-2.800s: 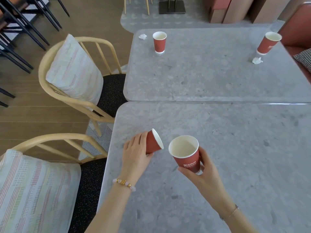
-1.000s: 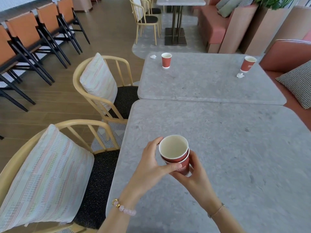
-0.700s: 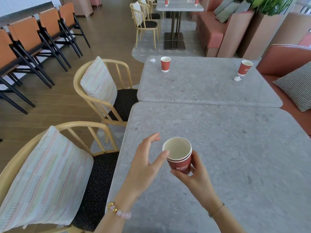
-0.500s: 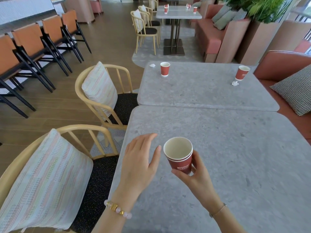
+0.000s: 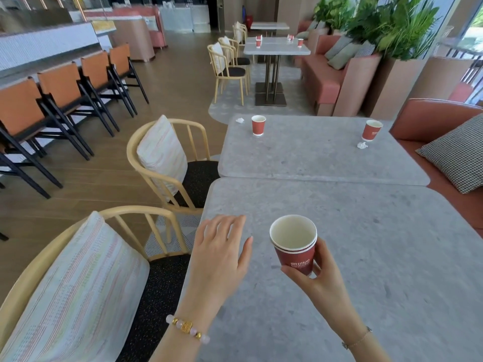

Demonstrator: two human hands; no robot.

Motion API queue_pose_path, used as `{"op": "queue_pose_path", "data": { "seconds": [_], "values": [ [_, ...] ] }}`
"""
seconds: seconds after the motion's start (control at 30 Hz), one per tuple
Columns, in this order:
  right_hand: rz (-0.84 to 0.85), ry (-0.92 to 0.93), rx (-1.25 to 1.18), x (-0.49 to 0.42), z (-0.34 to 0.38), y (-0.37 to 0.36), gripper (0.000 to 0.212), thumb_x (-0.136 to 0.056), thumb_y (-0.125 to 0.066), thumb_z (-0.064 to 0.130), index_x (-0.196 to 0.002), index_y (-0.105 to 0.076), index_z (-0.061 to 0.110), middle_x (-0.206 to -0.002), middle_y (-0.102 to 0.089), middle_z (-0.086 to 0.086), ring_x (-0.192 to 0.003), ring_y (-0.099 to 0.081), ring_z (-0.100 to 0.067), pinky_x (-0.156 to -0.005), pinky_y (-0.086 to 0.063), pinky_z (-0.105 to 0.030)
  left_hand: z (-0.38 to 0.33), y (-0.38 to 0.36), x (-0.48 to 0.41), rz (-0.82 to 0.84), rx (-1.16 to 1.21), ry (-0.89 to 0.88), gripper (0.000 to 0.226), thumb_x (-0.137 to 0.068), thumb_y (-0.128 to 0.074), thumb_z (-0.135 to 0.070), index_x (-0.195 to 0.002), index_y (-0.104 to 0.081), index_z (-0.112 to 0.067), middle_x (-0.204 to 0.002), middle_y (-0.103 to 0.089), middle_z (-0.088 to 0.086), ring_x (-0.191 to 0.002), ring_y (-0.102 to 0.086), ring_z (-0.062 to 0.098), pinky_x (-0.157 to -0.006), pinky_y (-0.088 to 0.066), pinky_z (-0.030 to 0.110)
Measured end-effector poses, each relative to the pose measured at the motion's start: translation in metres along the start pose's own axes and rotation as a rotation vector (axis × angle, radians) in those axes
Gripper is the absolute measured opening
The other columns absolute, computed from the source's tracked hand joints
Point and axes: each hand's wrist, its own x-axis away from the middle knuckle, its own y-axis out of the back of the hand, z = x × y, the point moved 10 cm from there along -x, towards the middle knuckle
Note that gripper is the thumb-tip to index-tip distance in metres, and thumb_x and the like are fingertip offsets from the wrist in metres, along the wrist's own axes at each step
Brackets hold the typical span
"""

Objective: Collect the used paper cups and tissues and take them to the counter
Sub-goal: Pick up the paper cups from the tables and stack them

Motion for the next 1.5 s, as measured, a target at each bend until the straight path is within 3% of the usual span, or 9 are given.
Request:
{"op": "queue_pose_path", "data": {
  "seconds": [0.4,0.77,0.93,1.1,1.23,1.5],
  "values": [
    [-0.100,-0.002,0.021,0.033,0.015,0.014,0.065,-0.070,-0.080,0.001,-0.123,-0.050,0.024,-0.114,-0.063,0.013,-0.097,-0.061,0.007,-0.076,-0.044,-0.004,-0.016,0.010,0.012,0.051,0.024,-0.090,0.046,-0.090,-0.040,-0.039,-0.119,-0.060,-0.010,-0.110,-0.067,0.006,-0.104,-0.062,0.026,-0.088,-0.050,0.046],
    [-0.093,0.037,-0.016,0.071,0.021,0.037,0.067,-0.070,-0.080,0.007,-0.127,-0.049,0.025,-0.116,-0.062,0.014,-0.099,-0.060,0.006,-0.076,-0.045,-0.005,-0.049,0.038,0.048,0.015,-0.010,-0.089,0.046,-0.090,-0.040,-0.037,-0.119,-0.061,-0.008,-0.110,-0.066,0.008,-0.104,-0.061,0.028,-0.089,-0.049,0.049],
    [-0.043,0.061,-0.025,0.091,0.021,0.057,0.065,-0.070,-0.082,0.011,-0.120,-0.050,0.036,-0.112,-0.063,0.017,-0.099,-0.061,0.005,-0.076,-0.046,-0.007,-0.079,0.049,0.075,-0.004,-0.039,-0.039,0.047,-0.090,-0.039,-0.038,-0.118,-0.062,-0.008,-0.111,-0.066,0.008,-0.104,-0.062,0.028,-0.091,-0.048,0.048],
    [0.032,0.089,-0.045,0.120,0.019,0.080,0.065,-0.069,-0.082,0.009,-0.124,-0.050,0.025,-0.115,-0.063,0.008,-0.099,-0.062,0.000,-0.077,-0.047,-0.010,-0.111,0.056,0.111,0.001,-0.079,0.037,0.046,-0.090,-0.041,-0.038,-0.118,-0.062,-0.009,-0.110,-0.067,0.008,-0.103,-0.063,0.028,-0.089,-0.050,0.048],
    [0.100,0.103,-0.060,0.144,0.018,0.089,0.065,-0.070,-0.081,0.006,-0.123,-0.049,0.026,-0.116,-0.062,0.009,-0.099,-0.061,0.004,-0.076,-0.046,-0.007,-0.124,0.068,0.141,0.009,-0.118,0.107,0.047,-0.091,-0.038,-0.039,-0.118,-0.062,-0.009,-0.111,-0.066,0.007,-0.104,-0.062,0.027,-0.090,-0.049,0.046],
    [0.281,0.163,-0.077,0.173,0.039,0.048,0.065,-0.070,-0.081,0.010,-0.114,-0.048,0.044,-0.115,-0.060,0.017,-0.098,-0.060,0.007,-0.073,-0.047,-0.005,-0.106,0.125,0.210,-0.051,-0.213,0.306,0.045,-0.090,-0.038,-0.039,-0.117,-0.061,-0.011,-0.110,-0.066,0.005,-0.103,-0.061,0.026,-0.088,-0.050,0.048]
  ]
}}
